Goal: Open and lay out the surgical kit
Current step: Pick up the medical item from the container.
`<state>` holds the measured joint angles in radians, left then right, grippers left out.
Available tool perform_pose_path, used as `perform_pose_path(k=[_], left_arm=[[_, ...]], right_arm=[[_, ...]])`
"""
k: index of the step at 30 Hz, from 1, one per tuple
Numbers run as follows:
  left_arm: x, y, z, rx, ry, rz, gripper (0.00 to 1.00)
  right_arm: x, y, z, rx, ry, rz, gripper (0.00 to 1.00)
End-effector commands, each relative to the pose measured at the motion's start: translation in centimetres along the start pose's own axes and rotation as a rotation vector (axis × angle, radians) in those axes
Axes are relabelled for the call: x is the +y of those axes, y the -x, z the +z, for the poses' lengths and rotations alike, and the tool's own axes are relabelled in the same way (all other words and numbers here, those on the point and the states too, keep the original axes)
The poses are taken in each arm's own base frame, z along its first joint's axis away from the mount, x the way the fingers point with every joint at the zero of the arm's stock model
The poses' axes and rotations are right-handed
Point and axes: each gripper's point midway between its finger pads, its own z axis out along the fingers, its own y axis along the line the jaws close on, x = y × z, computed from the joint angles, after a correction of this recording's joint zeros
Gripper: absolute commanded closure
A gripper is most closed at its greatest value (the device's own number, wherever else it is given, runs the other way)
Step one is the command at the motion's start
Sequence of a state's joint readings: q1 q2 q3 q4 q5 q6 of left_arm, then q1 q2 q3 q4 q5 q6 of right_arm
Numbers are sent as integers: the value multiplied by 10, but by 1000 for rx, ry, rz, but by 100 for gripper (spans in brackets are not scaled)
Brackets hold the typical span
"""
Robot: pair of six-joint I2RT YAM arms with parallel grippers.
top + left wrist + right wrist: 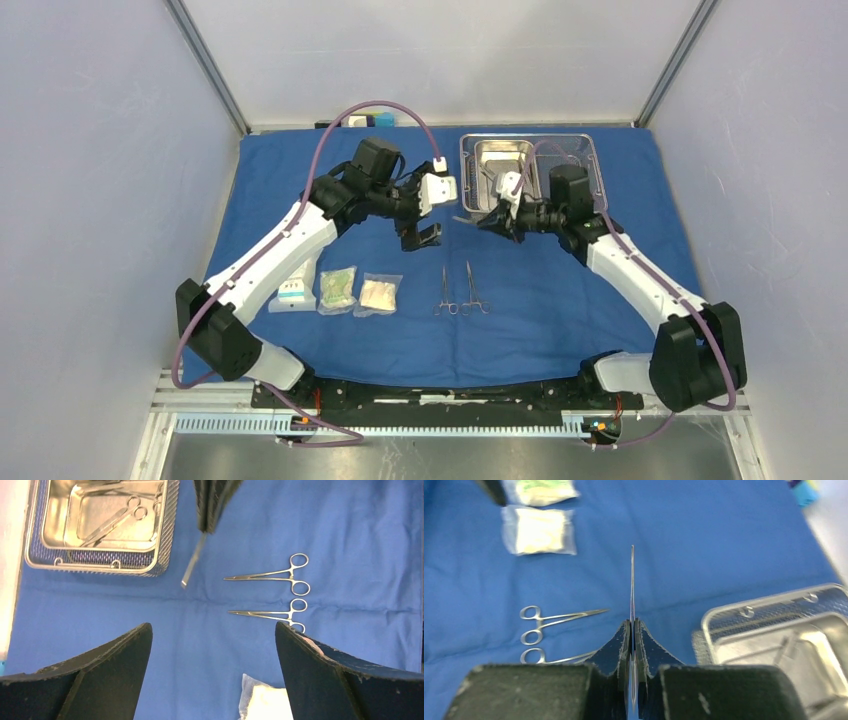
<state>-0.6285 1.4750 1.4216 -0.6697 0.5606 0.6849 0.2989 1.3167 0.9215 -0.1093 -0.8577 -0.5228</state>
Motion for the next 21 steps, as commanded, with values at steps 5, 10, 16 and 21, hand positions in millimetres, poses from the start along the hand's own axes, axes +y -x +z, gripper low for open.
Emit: perform_pose_path(k=[5,10,16,21], left_arm=[[-25,19,-9,-96,-129,160,4],[-35,15,4,-94,-184,174,12],[-41,9,22,-78,-234,156,28],[-44,6,31,-71,-259,128,40]], right_arm=[[59,24,6,-105,182,-73,91],[68,30,6,-126,203,-68,91],[71,35,4,-136,210,-65,91],[71,36,3,-134,206,-67,92]])
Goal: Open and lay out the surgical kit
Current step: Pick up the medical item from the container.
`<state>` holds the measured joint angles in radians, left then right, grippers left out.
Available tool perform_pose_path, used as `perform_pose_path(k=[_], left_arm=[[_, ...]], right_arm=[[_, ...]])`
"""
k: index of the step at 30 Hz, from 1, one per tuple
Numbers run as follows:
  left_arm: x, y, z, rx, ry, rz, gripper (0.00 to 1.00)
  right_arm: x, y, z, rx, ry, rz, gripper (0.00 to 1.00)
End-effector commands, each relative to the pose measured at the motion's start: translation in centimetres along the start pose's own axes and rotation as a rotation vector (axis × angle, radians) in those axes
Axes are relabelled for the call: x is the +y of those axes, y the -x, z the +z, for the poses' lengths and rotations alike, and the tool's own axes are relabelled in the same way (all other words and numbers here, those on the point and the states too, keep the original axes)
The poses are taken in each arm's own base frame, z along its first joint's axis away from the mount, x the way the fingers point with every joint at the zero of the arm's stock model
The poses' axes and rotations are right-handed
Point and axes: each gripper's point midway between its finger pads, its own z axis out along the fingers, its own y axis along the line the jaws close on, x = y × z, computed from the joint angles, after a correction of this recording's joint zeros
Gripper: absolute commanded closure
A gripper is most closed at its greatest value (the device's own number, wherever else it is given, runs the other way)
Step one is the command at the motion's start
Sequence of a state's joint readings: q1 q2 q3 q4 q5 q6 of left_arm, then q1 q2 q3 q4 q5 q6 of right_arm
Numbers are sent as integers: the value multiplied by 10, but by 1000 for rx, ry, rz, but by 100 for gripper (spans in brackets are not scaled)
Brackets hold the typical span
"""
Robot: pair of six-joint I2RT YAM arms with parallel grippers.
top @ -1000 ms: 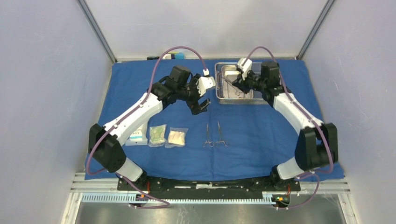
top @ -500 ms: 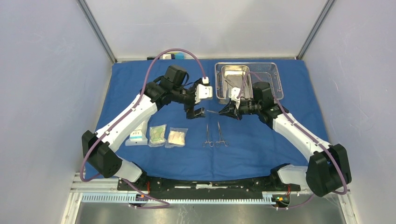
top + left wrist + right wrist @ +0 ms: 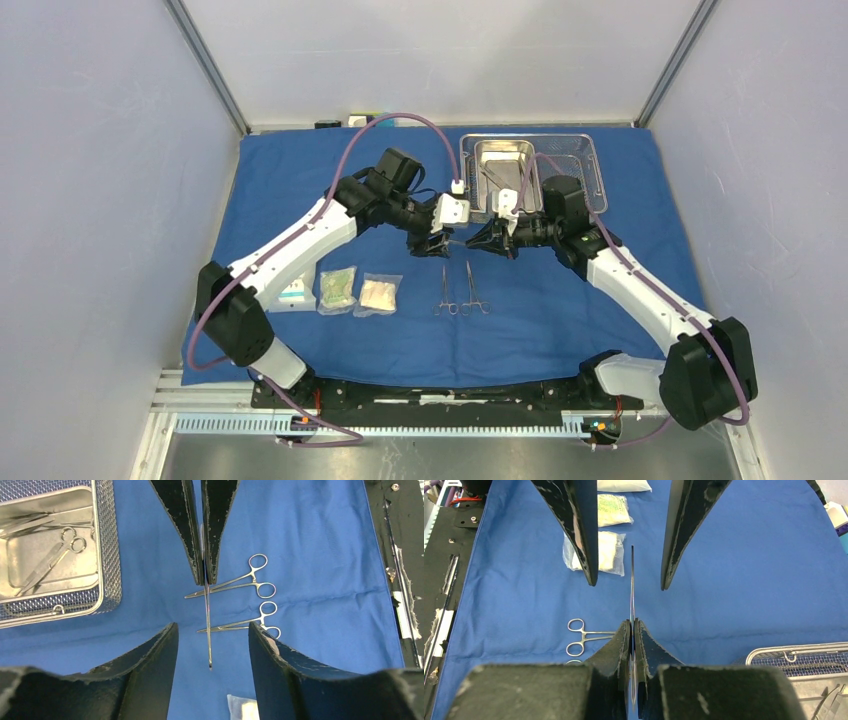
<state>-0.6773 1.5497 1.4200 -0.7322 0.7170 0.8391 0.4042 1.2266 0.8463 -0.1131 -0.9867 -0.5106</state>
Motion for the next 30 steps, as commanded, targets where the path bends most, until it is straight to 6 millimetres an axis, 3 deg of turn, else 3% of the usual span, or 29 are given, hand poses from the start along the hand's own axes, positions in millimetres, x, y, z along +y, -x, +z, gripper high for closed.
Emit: perform_pose_path(k=[1,16,18,20,21,24,28,30], left_arm=[[-1,10,3,-32,-29,31,41],[-2,12,6,-35,-36,9,62],[-2,12,6,-32,-35,10,70],[-1,12,6,-27,-31,11,87],[-1,12,6,-22,-25,10,97],[4,13,6,-5,-1,-5,98],[28,12,-4,37,152,-66,98],[41,10,-12,61,249,-102,98]], right_arm=[[3,15,-2,-38,3,-43,92],[0,8,-2,-21,-17,-40,94],[-1,9,-2,-22,-18,-39,94],[-1,9,-1,-22,-21,-34,93],[-3,9,-1,-22,-27,-31,92],[-16,9,-2,-8,-98,-1,85],[-57,17,-12,34,-297,57,59],[-80,27,-20,46,-410,87,52]])
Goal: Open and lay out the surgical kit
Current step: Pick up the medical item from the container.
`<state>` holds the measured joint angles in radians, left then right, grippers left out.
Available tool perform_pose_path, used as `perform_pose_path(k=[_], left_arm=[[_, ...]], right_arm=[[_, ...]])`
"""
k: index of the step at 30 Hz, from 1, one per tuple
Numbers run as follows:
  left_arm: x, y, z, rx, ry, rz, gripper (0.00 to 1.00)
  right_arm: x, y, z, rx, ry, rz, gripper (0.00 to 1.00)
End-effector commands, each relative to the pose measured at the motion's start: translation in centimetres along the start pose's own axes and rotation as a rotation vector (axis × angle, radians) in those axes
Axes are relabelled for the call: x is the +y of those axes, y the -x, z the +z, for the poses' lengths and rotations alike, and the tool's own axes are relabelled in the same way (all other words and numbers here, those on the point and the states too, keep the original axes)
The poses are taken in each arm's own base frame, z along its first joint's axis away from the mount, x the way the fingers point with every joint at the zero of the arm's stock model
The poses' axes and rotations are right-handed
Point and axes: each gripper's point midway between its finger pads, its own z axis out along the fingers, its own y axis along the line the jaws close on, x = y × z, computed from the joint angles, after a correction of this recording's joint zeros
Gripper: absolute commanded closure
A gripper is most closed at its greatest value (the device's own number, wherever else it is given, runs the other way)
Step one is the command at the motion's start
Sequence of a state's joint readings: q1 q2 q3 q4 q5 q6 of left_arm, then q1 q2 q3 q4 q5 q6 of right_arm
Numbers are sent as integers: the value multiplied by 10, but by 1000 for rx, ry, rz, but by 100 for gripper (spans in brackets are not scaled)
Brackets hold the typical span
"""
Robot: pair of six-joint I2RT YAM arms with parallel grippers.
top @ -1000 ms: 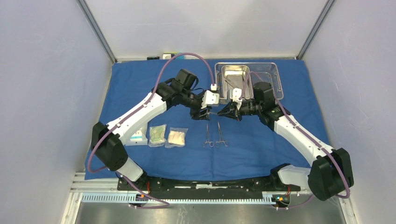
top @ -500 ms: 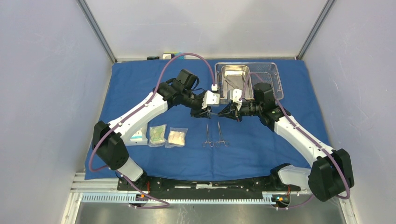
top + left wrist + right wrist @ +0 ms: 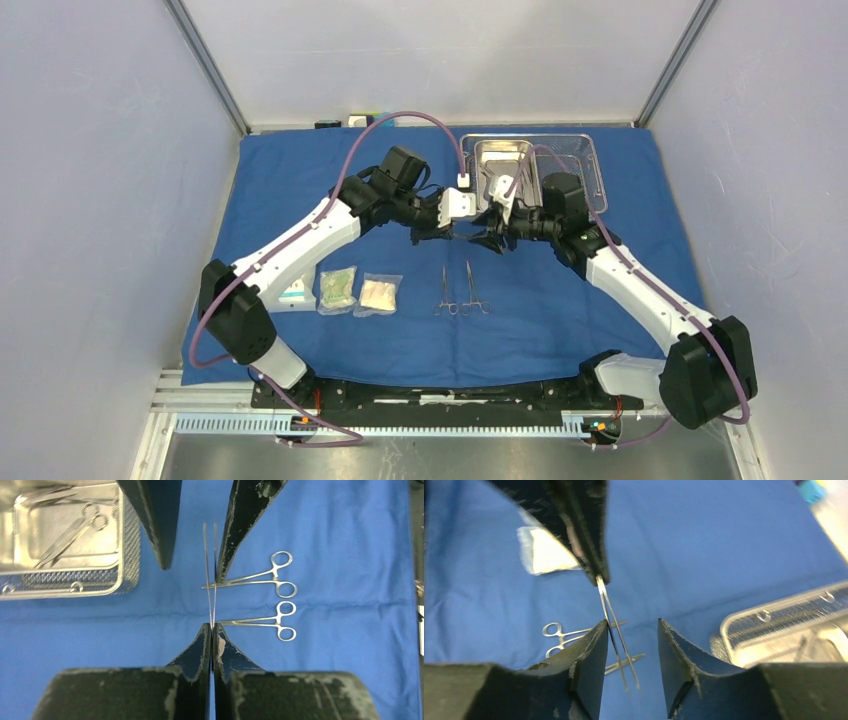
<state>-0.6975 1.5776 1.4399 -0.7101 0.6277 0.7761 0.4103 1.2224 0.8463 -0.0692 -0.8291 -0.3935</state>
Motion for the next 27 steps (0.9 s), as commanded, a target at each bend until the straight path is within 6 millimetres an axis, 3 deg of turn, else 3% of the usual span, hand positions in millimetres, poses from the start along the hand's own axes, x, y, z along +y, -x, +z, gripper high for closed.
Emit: perform_pose_path(k=[1,4,6,9,16,27], left_arm=[[37,15,-22,14,243,-84,98],[63,10,-39,66,447,-146,98],[73,4,-49,113,558,-143,98],[80,6,-63,118,733,-102,98],[72,-2,-76,153,991,55,98],[74,4,-93,198,1232,282,98]], right_arm=[[-66,42,-13,-13,-308,36,48],[-90,67,-22,-46,-423,92,35],[-99,84,-23,-89,-456,159,34],[-107,91,-20,-160,-495,335,34],[-90,70,1,-273,-357,693,35],[-62,54,13,-391,-180,974,38]])
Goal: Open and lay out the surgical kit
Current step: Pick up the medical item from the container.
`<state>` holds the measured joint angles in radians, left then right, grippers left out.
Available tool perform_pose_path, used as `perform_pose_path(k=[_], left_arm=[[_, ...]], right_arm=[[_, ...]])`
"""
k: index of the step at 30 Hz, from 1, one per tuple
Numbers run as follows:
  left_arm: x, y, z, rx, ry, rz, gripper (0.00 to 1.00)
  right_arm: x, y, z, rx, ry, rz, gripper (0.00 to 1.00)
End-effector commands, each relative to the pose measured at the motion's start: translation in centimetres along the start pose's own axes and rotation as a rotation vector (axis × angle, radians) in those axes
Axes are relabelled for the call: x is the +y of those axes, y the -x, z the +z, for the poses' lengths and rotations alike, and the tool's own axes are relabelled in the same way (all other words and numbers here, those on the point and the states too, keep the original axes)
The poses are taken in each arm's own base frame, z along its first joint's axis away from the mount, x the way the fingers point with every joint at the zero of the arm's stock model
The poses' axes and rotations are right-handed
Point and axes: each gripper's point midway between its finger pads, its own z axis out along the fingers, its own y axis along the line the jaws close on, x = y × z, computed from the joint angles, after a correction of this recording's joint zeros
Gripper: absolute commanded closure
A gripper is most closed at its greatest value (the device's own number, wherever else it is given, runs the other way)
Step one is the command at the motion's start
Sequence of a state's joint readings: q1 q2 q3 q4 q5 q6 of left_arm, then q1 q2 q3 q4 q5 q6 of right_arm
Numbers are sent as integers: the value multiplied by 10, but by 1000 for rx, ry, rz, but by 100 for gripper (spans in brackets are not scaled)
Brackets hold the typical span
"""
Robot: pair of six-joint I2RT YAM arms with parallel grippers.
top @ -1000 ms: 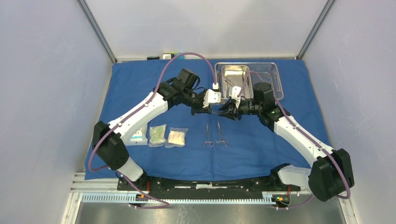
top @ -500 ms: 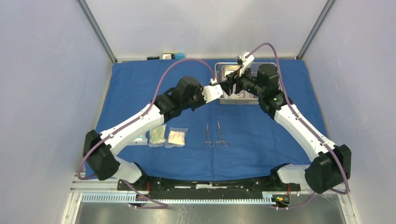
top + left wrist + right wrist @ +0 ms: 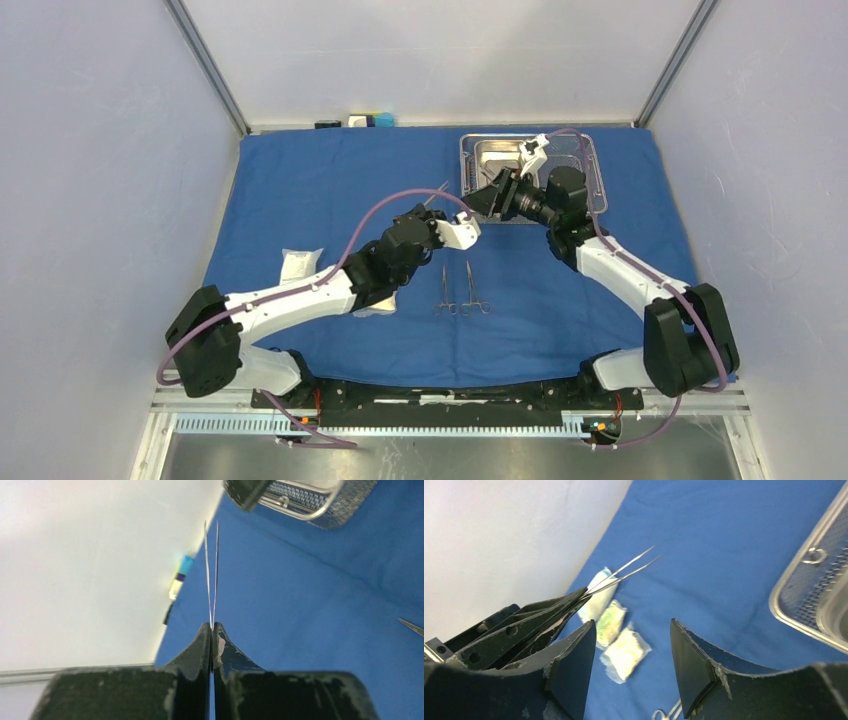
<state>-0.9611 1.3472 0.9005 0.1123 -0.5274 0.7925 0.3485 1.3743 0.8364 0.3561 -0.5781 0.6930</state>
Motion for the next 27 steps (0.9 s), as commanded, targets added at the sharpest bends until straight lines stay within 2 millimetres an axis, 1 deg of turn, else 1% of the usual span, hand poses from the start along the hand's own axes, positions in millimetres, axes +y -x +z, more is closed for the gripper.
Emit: perform_pose_path(k=[1,5,6,7,11,13,18,21,24,27], left_arm=[[51,25,-12,-71,250,44,98],[46,30,-13,-87,322,160,98],[44,31,-14,-89,337,194,98],[42,33,-15,-94,357,212,98],[31,36,-12,-68,396,319,98],[27,40,-15,-71,431,357,98],[16,53,-20,-89,484,436,98],[11,56,-21,-89,484,446,98],[9,55,-19,-66,484,465,98],[8,54,-18,-49,497,477,98]], right_arm=[[33,13,0,-66,169,105,39],[46,12,3,-65,245,150,40],[43,11,5,-82,256,27,40],[51,12,3,-68,277,159,41],[62,15,-3,-90,333,166,40],[63,15,-4,-89,336,164,40],[56,11,0,-75,318,155,40],[51,8,1,-71,309,159,41],[51,10,-4,-79,311,136,43],[48,20,-14,-110,304,114,43]])
